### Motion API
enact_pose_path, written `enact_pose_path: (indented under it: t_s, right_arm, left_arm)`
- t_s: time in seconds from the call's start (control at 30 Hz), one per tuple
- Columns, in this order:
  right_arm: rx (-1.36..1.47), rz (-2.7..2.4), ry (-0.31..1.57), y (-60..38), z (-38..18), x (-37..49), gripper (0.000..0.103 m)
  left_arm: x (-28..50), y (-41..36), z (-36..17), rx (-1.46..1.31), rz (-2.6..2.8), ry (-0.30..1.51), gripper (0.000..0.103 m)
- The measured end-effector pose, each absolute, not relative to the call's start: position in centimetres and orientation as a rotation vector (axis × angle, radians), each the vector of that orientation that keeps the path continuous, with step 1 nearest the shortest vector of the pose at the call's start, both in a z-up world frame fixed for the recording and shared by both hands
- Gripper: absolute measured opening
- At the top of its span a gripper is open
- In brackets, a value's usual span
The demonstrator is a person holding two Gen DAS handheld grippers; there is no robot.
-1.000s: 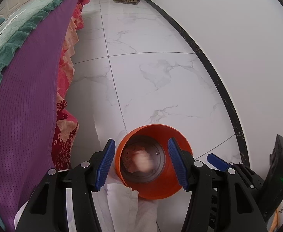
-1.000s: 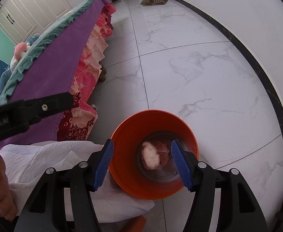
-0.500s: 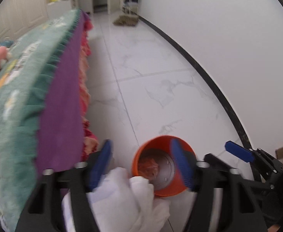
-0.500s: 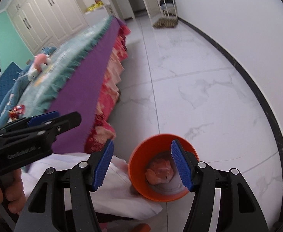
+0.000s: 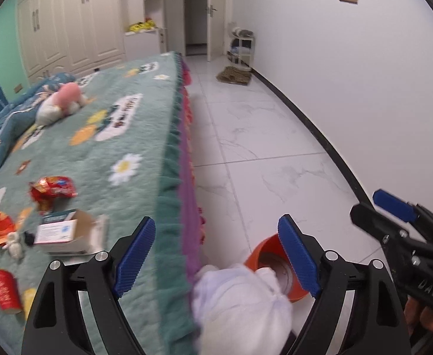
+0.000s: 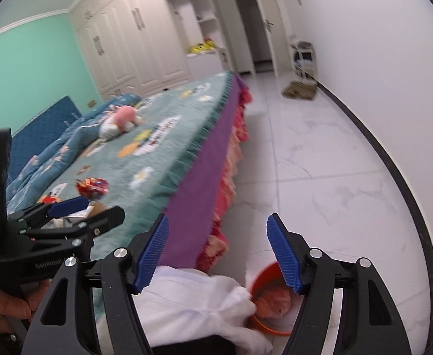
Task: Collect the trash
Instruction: 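Move both open tools back over the bed toward the red cup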
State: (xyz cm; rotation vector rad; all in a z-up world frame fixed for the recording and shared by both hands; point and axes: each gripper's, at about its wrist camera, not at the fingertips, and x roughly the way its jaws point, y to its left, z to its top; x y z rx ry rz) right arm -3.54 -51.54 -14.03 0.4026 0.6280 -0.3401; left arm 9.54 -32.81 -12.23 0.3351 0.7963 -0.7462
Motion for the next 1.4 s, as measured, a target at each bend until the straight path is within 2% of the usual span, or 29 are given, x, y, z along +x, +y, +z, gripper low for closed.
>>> enact_pose_path:
  t_s: [0.4,0.5,0.63,1.1,1.4]
  right_arm:
    - [0.31,-0.127,0.594,-43.3,-10.0,1.0,0.069]
    - [0.283,-0.07,0.597,-40.9,-9.4,2.4,0.069]
    - [0.247,0.011,0.61,-37.4,-8.8,4.6,0.069]
    - [0.148,0.233,0.655,-26.0,-8.8,11.7,0.069]
    - [0.101,0.339,0.708,-20.0,-10.4,16.0,0.069]
  left_arm:
    - [10.7,-23.2,-9.0,0.264,-0.578,0.735,0.085]
    - [10.9,-20.9,-8.5,0.245,-0.535,0.728,0.09]
    - [11.3,-17.4,-8.0,0.221,-0.475,0.715,0.09]
    - [14.1,-5.4,-8.1,0.086,-0.26,0.745,0.09]
    - [16.2,-0.5,-9.1,0.041,-0.178,0.786,0.09]
